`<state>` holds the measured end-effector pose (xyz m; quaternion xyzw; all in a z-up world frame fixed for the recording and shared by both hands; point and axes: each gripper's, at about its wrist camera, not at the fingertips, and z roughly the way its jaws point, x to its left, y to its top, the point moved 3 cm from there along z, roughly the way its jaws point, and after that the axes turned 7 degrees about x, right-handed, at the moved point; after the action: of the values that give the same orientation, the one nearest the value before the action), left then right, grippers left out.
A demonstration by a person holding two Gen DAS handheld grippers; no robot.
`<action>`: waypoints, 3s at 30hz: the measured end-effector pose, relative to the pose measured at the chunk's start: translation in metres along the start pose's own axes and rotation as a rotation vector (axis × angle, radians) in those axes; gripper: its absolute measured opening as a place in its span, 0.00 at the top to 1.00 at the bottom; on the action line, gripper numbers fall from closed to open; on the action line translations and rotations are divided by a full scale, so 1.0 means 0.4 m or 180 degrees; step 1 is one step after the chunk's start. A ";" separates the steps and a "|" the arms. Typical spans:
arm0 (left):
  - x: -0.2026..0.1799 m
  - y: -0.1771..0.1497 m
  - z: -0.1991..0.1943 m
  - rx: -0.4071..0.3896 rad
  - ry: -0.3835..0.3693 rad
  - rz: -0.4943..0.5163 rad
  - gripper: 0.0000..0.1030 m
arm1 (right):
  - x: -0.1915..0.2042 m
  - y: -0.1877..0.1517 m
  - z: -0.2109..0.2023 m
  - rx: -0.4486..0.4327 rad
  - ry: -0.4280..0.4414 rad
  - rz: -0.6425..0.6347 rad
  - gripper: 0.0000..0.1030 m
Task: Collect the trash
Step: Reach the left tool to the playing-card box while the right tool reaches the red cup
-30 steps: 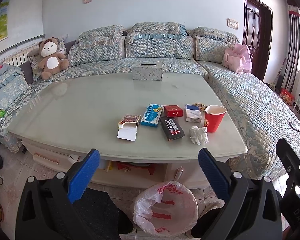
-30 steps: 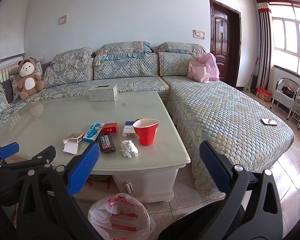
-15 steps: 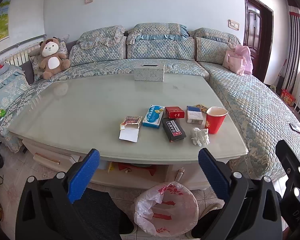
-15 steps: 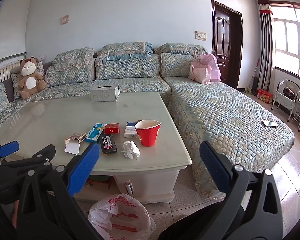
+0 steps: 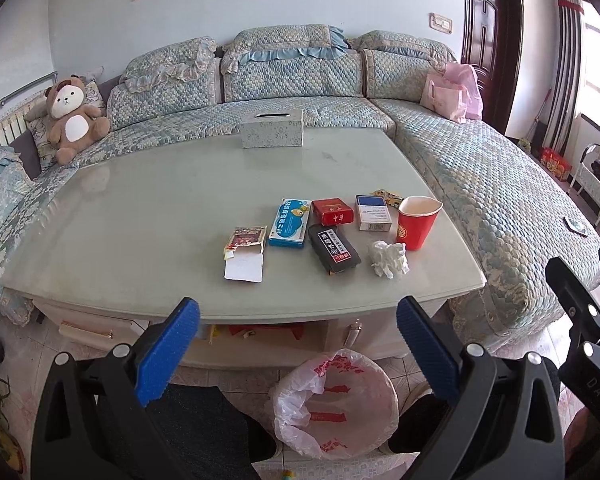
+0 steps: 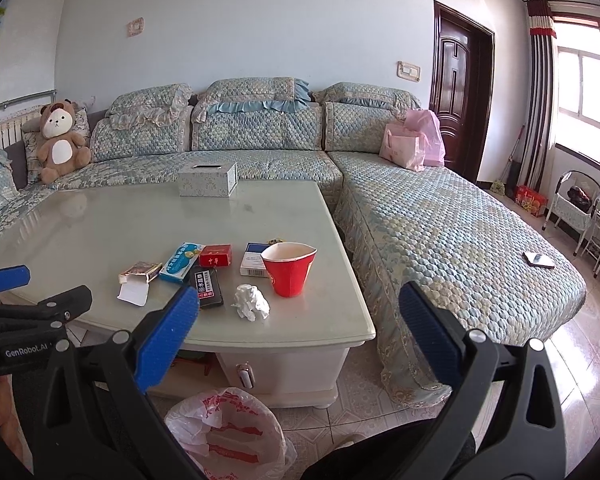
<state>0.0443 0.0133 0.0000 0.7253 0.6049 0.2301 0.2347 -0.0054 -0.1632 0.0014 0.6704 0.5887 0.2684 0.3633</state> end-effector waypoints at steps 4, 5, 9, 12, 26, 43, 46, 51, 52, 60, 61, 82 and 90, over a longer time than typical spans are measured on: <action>0.010 0.065 0.005 0.0070 0.0134 0.0294 0.06 | -0.023 0.058 0.039 0.0047 0.0005 -0.0153 0.05; 0.012 0.079 0.011 0.0103 0.0157 0.0354 0.06 | -0.028 0.071 0.048 0.0046 0.0074 -0.0164 0.05; 0.019 0.131 0.053 0.0346 0.0094 0.0538 0.06 | -0.024 0.121 0.093 0.0171 0.0137 -0.0468 0.05; 0.036 0.163 0.088 0.0509 0.0030 0.0571 0.06 | -0.014 0.147 0.123 0.0251 0.0177 -0.0712 0.05; 0.085 0.265 0.269 0.1359 -0.0314 0.0655 0.06 | -0.042 0.284 0.303 0.0950 0.0606 -0.1360 0.05; 0.097 0.292 0.466 0.1834 -0.0239 0.0908 0.06 | -0.030 0.287 0.550 0.1578 0.0737 -0.1606 0.05; 0.099 0.283 0.516 0.1957 -0.0216 0.0866 0.06 | -0.033 0.280 0.597 0.1697 0.0753 -0.1593 0.05; 0.108 0.279 0.593 0.2128 -0.0254 0.0792 0.06 | -0.035 0.266 0.667 0.1861 0.0803 -0.1573 0.05; 0.110 0.280 0.607 0.2148 -0.0273 0.0786 0.06 | -0.033 0.263 0.679 0.1895 0.0812 -0.1577 0.05; 0.131 0.275 0.699 0.2287 -0.0260 0.0785 0.06 | -0.024 0.238 0.762 0.2115 0.0800 -0.1662 0.05; 0.135 0.273 0.709 0.2313 -0.0273 0.0776 0.06 | -0.024 0.232 0.772 0.2142 0.0793 -0.1676 0.05; 0.175 0.250 0.834 0.2536 -0.0316 0.0794 0.06 | -0.021 0.163 0.930 0.2497 0.0768 -0.1667 0.05; 0.197 0.261 0.855 0.2551 -0.0378 0.0600 0.06 | -0.017 0.166 0.943 0.2569 0.0797 -0.1579 0.31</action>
<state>0.3487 0.0534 -0.1994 0.8235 0.5629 -0.0453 -0.0539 0.3301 -0.2374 -0.1682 0.5597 0.8269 0.0027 0.0539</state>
